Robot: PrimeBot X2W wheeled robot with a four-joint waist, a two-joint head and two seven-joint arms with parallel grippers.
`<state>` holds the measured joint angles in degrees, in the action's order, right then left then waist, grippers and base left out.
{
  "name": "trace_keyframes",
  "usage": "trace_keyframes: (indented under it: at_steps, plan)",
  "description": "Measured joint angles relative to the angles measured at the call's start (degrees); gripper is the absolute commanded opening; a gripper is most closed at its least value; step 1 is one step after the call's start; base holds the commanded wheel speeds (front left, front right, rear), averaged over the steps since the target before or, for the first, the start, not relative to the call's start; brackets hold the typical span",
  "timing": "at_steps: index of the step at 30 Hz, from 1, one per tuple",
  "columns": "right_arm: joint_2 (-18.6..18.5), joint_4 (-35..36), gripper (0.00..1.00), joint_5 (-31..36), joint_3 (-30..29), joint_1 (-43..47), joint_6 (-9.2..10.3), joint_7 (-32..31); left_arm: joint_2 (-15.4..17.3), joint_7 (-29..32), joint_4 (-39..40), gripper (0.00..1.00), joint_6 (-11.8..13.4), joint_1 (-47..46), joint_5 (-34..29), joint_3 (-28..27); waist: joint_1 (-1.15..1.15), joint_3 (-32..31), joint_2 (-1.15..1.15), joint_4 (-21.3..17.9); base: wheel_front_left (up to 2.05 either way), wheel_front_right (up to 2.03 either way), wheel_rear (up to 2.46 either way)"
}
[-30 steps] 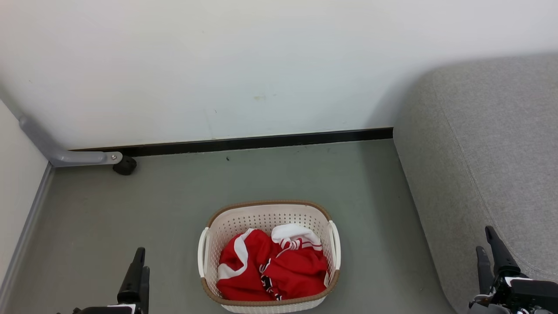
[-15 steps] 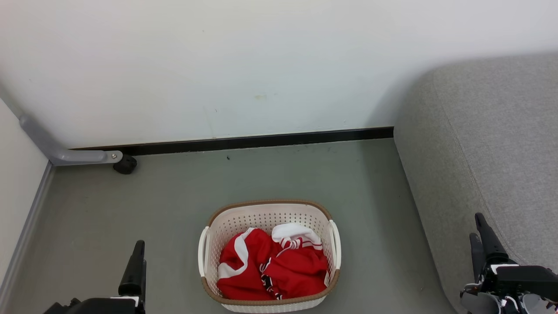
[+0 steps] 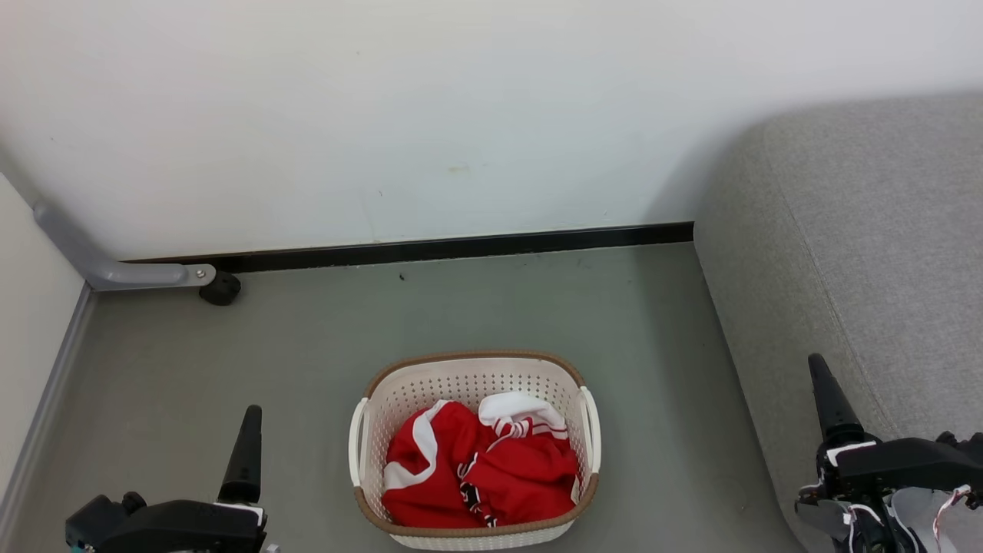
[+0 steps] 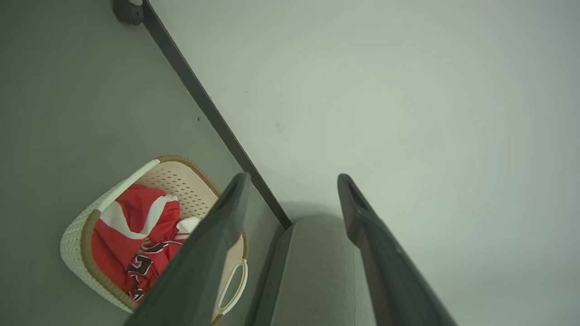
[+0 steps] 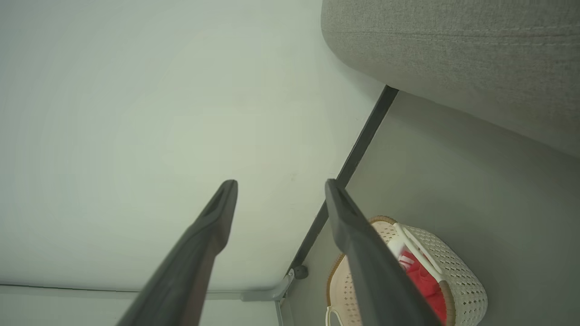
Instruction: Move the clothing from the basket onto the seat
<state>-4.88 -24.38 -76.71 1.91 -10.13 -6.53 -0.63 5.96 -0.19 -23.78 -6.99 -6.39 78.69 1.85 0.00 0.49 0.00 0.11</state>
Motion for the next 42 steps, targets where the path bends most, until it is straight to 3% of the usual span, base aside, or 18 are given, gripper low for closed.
trace_keyframes:
  at_steps: [17, 42]
  plan:
    - [-3.6, -5.2, 1.00, 16.5, 10.6, -5.1, 0.02, 4.3, 3.1, -4.0, -3.8, 1.00, 0.1, -3.0, -16.1, 6.4, 0.00, -0.1, 0.00, -0.1, 0.00, 0.00, 0.00]
    - [-6.7, -13.5, 1.00, 35.0, 22.3, -12.4, 1.59, 9.4, 6.7, -8.7, -6.9, 1.00, 3.0, -5.7, -39.3, 13.3, 0.00, 0.1, 0.00, 0.0, 0.00, 0.00, 0.00]
